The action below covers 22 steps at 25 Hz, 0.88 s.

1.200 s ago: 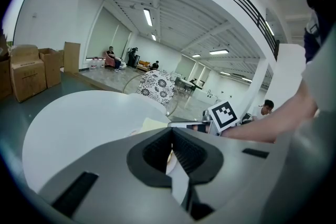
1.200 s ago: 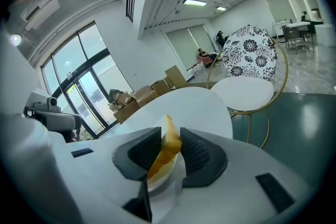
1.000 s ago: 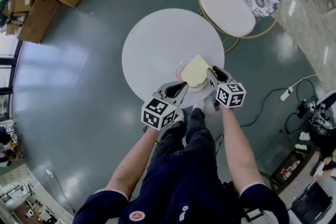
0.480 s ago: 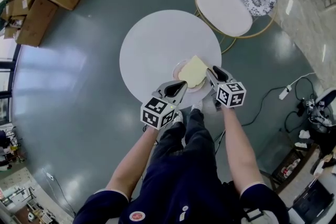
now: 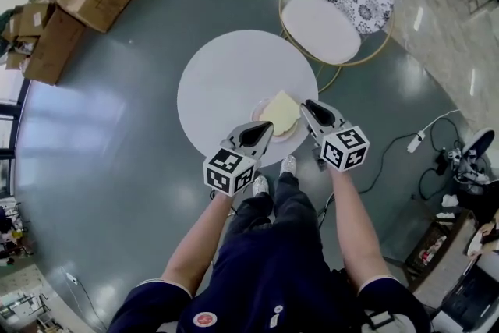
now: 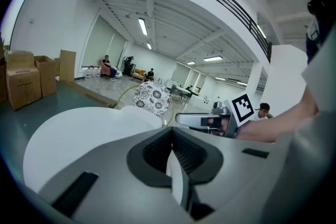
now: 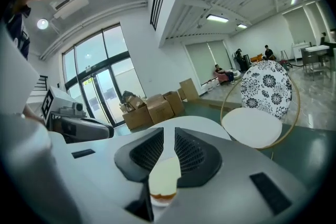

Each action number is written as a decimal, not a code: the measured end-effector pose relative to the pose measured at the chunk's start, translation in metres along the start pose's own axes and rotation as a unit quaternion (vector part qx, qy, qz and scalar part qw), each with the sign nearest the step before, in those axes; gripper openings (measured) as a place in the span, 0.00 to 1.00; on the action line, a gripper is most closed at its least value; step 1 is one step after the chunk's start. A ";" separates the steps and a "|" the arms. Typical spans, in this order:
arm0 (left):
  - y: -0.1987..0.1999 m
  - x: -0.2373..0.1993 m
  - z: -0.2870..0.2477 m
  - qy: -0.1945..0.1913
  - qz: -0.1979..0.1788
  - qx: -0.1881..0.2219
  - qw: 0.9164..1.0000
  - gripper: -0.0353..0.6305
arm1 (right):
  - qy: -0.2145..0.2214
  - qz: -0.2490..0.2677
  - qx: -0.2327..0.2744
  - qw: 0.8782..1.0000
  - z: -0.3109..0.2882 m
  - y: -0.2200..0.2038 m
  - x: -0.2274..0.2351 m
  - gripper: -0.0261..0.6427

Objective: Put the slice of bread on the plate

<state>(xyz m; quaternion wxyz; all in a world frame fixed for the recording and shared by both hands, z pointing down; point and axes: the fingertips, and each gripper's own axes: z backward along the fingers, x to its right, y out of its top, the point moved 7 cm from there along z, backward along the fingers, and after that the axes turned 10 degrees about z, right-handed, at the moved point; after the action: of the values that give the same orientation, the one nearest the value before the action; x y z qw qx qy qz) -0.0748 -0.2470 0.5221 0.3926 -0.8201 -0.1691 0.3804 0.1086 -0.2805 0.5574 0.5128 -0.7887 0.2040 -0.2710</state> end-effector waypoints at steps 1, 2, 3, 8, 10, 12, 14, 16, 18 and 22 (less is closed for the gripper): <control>0.004 0.003 0.003 -0.002 -0.001 0.007 1.000 0.06 | 0.002 0.006 0.006 1.000 0.003 0.007 -0.003 0.14; 0.009 0.006 0.005 -0.004 -0.001 0.013 1.000 0.06 | 0.005 0.012 0.010 1.000 0.007 0.014 -0.006 0.12; 0.013 0.010 0.008 -0.006 0.000 0.020 1.000 0.06 | 0.008 0.016 0.015 1.000 0.010 0.021 -0.009 0.11; 0.039 0.030 0.025 -0.020 -0.009 0.051 0.998 0.06 | 0.022 0.037 0.039 0.998 0.029 0.054 -0.027 0.05; 0.048 0.037 0.032 -0.026 -0.016 0.062 0.998 0.06 | 0.027 0.046 0.052 0.997 0.036 0.068 -0.035 0.05; 0.058 0.043 0.036 -0.031 -0.018 0.073 0.997 0.06 | 0.030 0.052 0.066 0.996 0.043 0.080 -0.042 0.05; 0.067 0.049 0.041 -0.036 -0.021 0.082 0.996 0.06 | 0.034 0.058 0.080 0.995 0.051 0.092 -0.049 0.05; 0.075 0.056 0.044 -0.042 -0.027 0.090 0.995 0.06 | 0.039 0.068 0.092 0.993 0.058 0.103 -0.057 0.05; 0.082 0.063 0.048 -0.047 -0.034 0.096 0.994 0.06 | 0.044 0.078 0.103 0.991 0.064 0.113 -0.065 0.05; 0.090 0.076 0.053 -0.055 -0.048 0.104 0.992 0.06 | 0.047 0.094 0.119 0.987 0.077 0.129 -0.079 0.05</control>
<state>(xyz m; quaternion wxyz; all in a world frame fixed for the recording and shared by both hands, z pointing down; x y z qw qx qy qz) -0.0668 -0.2330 0.3934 0.4835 -0.7435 -0.1889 0.4216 0.0907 -0.2296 0.3963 0.6161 -0.6856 0.2677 -0.2807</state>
